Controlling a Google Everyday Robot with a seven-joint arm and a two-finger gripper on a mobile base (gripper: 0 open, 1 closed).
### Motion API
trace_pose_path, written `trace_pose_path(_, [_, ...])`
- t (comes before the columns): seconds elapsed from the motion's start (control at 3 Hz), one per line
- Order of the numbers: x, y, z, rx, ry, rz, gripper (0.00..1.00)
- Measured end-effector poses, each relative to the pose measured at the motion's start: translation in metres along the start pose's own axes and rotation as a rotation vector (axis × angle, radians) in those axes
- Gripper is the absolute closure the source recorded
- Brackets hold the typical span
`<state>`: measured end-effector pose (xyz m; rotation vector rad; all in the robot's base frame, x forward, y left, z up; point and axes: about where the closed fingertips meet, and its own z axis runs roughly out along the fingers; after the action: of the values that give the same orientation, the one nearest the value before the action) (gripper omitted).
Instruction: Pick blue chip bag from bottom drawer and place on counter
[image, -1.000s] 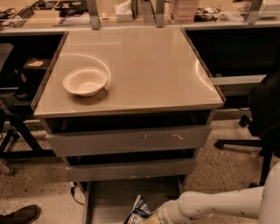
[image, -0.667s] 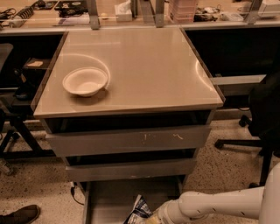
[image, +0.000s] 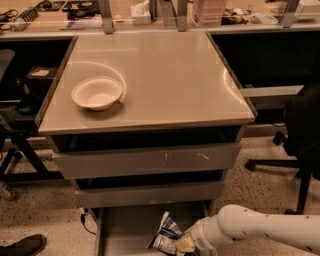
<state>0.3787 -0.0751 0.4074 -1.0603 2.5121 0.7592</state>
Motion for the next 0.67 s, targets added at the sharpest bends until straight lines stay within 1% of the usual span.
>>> trace_pose_path(0.33, [-0.021, 0.007, -0.058, 0.048, -0.001, -0.031, 1.0])
trace_pose_path(0.67, [-0.041, 0.015, -0.12, 0.111, 0.001, -0.065, 1.0])
